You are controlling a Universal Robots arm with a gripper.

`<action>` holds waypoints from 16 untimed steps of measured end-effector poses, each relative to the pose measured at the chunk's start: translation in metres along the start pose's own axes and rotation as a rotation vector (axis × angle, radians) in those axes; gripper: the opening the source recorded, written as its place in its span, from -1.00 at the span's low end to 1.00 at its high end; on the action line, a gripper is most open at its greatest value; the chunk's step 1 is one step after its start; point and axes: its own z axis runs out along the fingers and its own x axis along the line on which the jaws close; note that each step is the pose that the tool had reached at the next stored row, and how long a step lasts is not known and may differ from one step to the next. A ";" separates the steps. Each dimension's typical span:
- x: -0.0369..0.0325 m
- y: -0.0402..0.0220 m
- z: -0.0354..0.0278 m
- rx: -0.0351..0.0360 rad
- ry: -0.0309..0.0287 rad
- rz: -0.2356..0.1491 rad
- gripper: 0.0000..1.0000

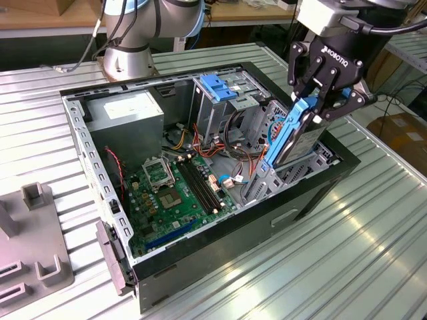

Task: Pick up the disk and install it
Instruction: 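Insert the disk into the insertion slot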

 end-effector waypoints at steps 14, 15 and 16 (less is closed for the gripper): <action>0.0000 0.0000 0.0226 0.0000 0.0002 0.000 -0.26; 0.0000 0.0000 0.0226 0.0000 0.0003 0.000 -0.26; 0.0000 0.0000 0.0227 0.0000 0.0002 0.000 -0.26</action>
